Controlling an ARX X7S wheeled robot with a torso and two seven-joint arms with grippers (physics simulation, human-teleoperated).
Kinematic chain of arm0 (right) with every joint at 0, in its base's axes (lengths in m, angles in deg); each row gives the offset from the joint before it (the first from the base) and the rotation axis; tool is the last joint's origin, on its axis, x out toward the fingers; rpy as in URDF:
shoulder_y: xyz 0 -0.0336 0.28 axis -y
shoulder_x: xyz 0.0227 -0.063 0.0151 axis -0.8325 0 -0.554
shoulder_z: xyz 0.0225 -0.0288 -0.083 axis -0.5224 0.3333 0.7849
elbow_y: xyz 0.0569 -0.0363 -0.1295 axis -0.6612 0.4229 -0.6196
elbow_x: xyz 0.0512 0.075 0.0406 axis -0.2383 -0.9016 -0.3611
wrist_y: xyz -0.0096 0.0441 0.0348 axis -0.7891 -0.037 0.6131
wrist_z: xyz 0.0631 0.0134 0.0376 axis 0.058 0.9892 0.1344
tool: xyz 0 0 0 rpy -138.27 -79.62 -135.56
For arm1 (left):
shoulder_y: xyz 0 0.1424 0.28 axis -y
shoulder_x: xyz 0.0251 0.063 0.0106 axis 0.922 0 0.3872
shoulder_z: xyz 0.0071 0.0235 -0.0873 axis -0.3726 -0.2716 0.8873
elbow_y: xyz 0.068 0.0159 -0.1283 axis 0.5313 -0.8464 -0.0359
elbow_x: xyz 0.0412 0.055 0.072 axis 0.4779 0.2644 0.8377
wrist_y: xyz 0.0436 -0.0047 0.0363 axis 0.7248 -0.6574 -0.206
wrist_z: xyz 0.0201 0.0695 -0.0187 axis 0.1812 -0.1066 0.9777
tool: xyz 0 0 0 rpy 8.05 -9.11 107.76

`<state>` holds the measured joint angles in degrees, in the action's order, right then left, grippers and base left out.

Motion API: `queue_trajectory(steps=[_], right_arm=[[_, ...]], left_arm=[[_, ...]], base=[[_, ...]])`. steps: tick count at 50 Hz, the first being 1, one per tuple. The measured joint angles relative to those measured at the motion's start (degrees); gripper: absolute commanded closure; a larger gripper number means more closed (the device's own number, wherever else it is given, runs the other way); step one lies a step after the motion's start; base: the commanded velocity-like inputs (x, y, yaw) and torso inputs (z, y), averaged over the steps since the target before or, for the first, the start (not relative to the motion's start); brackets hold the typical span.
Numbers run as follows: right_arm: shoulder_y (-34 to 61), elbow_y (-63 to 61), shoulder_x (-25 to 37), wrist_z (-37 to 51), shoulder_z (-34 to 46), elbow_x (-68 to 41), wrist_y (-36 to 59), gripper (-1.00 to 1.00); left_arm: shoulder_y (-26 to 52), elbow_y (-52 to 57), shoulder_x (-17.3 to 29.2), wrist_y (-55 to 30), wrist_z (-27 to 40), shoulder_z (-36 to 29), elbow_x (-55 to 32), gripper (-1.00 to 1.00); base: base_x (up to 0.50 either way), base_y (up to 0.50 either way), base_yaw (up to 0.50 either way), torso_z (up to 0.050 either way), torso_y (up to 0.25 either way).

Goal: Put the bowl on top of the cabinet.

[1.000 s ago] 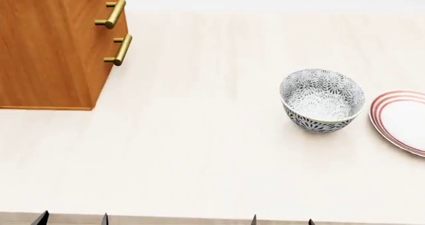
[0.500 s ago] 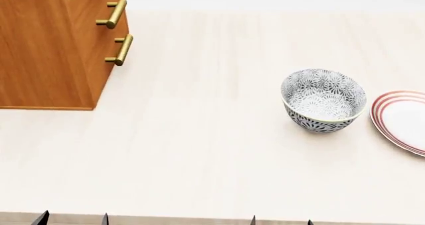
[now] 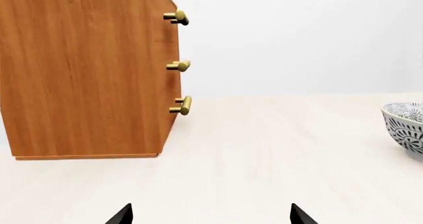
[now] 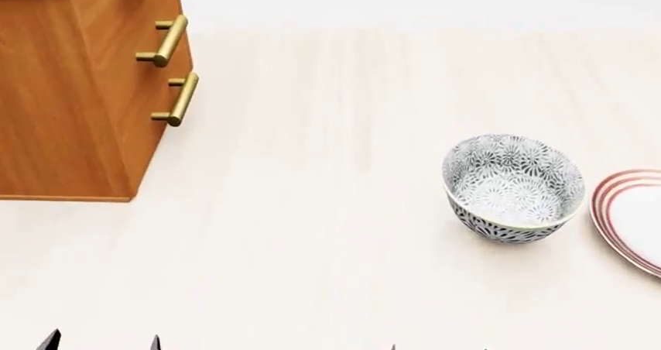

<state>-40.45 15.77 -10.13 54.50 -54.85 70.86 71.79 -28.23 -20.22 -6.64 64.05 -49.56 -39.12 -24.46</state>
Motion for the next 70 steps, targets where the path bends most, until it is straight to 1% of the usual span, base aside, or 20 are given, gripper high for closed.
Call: queue_trajectory(steps=[20, 53, 70], right_arm=[[-5.7, -5.2, 1.4, 0.5, 0.9, 0.8, -5.1, -1.0], [-7.6, -6.3, 2.6, 1.6, 2.1, 1.2, -8.1, -1.0], [-7.7, -5.6, 2.4, 2.8, 2.2, 1.9, -10.2, -1.0]], left_arm=[[-4.6, 6.2, 1.0, 2.8, 2.5, -0.8, 1.5, -1.0], [-5.2, 7.0, 2.0, 3.9, 4.2, -1.9, 1.2, -1.0], [-5.0, 6.9, 2.6, 3.9, 4.8, -2.4, 0.9, -1.0]], base=[[0.23, 0.0, 0.0, 0.0, 0.0], [0.27, 0.0, 0.0, 0.0, 0.0], [0.01, 0.0, 0.0, 0.0, 0.0]])
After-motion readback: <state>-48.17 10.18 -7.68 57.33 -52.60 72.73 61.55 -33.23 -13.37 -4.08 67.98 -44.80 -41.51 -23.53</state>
